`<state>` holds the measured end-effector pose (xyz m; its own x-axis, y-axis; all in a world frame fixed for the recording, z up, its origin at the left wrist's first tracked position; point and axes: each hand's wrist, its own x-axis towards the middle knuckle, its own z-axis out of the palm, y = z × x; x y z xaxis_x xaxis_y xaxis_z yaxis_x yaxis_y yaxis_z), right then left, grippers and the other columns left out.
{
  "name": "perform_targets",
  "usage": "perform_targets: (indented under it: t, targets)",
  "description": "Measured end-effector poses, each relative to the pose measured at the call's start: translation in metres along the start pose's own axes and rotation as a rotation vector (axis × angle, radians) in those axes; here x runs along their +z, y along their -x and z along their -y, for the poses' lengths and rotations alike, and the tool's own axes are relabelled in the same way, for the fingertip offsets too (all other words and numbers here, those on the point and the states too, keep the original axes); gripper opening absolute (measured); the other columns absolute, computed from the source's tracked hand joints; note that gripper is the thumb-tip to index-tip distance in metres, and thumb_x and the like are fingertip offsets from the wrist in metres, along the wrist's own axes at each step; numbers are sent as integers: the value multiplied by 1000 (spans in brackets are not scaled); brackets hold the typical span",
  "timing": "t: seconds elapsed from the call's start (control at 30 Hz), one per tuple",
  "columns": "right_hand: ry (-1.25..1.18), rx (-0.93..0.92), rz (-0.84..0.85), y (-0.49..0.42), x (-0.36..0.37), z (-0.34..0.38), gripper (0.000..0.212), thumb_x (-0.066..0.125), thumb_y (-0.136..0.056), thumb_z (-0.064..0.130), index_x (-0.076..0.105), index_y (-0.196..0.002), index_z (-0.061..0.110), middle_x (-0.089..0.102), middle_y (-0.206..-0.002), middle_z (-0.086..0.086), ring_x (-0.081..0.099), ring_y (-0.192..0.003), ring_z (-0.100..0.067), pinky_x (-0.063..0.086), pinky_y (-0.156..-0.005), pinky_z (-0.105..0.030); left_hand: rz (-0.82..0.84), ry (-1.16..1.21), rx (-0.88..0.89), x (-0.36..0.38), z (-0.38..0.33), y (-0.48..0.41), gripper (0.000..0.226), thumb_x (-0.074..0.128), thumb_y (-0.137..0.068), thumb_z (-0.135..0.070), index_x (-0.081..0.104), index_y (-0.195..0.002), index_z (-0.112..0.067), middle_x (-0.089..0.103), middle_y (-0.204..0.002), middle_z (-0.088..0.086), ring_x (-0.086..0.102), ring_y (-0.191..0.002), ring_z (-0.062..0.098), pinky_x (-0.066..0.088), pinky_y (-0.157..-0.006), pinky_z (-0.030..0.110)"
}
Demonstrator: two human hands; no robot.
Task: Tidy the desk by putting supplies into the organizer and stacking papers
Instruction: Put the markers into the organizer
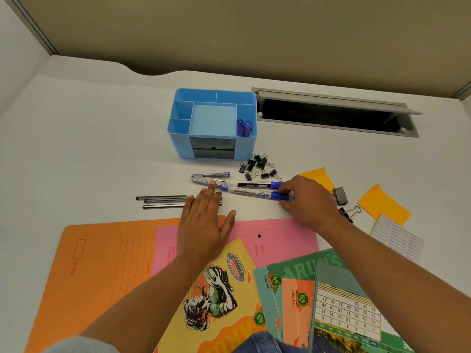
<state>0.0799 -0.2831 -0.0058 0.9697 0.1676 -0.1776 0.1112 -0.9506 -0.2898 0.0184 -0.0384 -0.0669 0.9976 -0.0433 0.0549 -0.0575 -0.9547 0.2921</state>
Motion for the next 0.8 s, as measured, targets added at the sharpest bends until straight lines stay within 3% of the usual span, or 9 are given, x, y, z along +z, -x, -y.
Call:
perform_targets:
  t: [0.23, 0.37, 0.43, 0.57, 0.8]
  targets:
    - [70, -38, -14, 0, -1, 4, 23, 65, -84, 32, 68, -107, 30, 62, -102, 5, 57, -93, -18, 42, -66, -28, 7, 0, -2, -1, -1, -1, 63, 30, -97, -59, 45, -142, -18, 28, -159, -3, 30, -144, 15, 17, -120, 39]
    - [-19, -100, -70, 6, -6, 2, 19, 68, -79, 32, 69, -98, 31, 61, -95, 11, 54, -87, -12, 45, -66, -29, 10, -7, -5, -2, -1, 0, 64, 28, -97, -60, 45, -143, -18, 27, -159, -3, 29, -144, 15, 16, -121, 39]
    - [-99, -162, -117, 10, -12, 0, 17, 70, -76, 30, 67, -92, 31, 60, -88, 14, 53, -80, -8, 47, -64, -28, 10, 0, -3, -2, -1, 0, 64, 28, -97, -60, 45, -142, -19, 27, -159, -3, 30, -144, 15, 17, -120, 39]
    - [-385, -221, -225, 16, -44, 8, 20, 73, -71, 8, 65, -83, 22, 60, -78, 13, 54, -65, -3, 41, -57, -11, 12, -3, -9, -3, -1, 0, 65, 27, -97, -60, 44, -143, -19, 26, -160, -4, 29, -144, 15, 16, -121, 38]
    - [-510, -381, -502, 2, -126, 34, 16, 71, -79, 15, 66, -94, 14, 63, -82, 6, 56, -63, -8, 48, -54, -17, 9, -1, 4, -5, -2, 0, 65, 24, -97, -62, 45, -142, -19, 26, -160, -3, 29, -144, 15, 13, -120, 37]
